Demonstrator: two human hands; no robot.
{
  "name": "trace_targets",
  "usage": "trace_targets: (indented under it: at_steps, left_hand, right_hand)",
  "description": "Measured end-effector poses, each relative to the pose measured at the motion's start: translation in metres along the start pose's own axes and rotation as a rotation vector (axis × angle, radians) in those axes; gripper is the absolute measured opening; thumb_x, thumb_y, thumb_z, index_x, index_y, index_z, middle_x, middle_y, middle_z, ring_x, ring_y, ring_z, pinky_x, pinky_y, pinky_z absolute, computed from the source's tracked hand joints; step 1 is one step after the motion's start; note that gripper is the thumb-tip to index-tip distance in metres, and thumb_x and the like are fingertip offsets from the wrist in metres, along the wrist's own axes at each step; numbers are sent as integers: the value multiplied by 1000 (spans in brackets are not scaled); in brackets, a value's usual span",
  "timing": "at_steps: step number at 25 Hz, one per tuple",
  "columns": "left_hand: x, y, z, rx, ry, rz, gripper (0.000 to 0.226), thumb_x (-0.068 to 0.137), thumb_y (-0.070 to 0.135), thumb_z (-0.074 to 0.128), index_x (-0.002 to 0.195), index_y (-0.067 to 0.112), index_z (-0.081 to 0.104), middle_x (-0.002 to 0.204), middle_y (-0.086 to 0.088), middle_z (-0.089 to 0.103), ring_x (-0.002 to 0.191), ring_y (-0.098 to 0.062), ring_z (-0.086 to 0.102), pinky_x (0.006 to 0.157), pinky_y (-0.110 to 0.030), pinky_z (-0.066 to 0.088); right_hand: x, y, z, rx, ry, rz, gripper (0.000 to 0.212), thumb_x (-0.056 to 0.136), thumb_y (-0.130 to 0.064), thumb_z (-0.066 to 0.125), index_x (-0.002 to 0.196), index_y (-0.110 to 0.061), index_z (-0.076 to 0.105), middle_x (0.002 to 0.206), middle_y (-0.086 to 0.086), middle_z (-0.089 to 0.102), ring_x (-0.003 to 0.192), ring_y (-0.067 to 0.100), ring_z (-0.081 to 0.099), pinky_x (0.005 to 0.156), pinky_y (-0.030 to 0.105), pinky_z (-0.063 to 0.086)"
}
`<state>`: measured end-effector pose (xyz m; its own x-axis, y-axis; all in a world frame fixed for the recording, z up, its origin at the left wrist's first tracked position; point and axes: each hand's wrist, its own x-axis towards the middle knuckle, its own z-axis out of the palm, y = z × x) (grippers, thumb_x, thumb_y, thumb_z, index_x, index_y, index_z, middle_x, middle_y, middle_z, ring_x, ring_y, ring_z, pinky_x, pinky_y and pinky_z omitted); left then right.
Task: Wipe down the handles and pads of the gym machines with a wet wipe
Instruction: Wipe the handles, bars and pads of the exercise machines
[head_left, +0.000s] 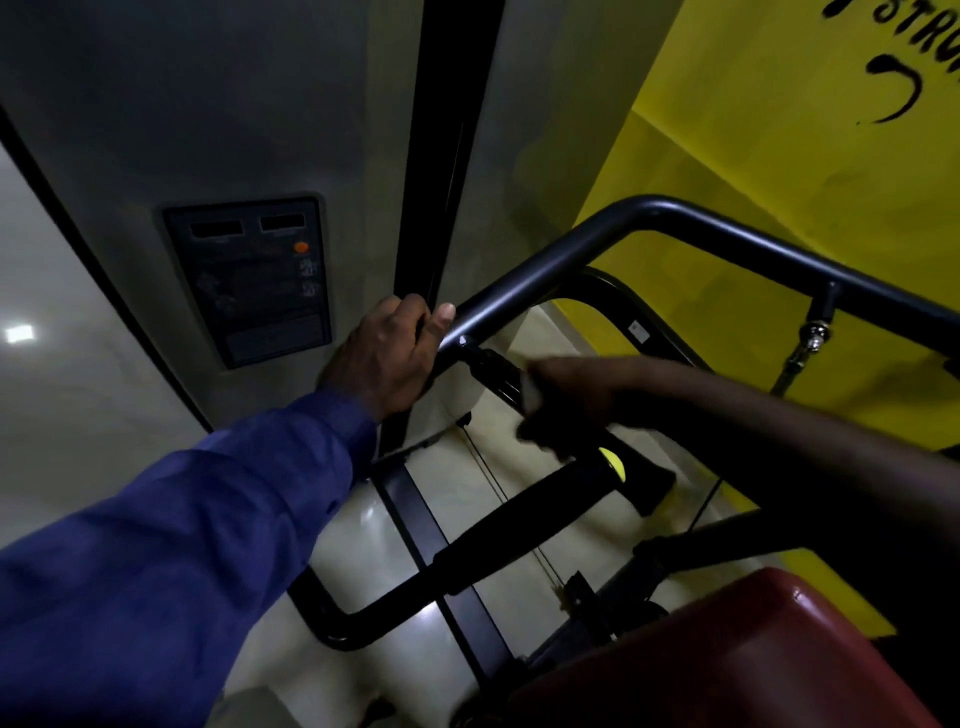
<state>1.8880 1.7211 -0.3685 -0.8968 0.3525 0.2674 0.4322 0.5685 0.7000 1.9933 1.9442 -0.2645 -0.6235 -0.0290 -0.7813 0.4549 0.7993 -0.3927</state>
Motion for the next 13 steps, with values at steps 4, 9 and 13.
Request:
trace_targets:
  at_steps: [4,9,13]
  left_hand:
    - [4,-1,3,1,-11,-7,52,101,69,24,85,25,46,91,-2,53,81,-28,56,71,-39,48]
    - [3,-1,2,-46,-21,-16,53,102,66,25,84,22,48,87,-1,52,79,-24,54,69,-35,41]
    - [1,-2,-1,-86,-18,-18,48,105,62,29,82,24,47,85,2,49,78,-21,53,71,-32,37]
  right_hand:
    - [-15,1,-2,-46,-67,13,21,88,-5,68,67,-9,70,70,13,71,72,35,65,71,43,57]
    - [38,-67,6,50,108,-96,14,93,-13,74,104,-11,65,83,12,70,55,18,68,49,30,56]
    - [8,-37,11,-458,265,-94,20,103,-30,62,107,-14,50,108,15,69,85,25,68,67,33,51]
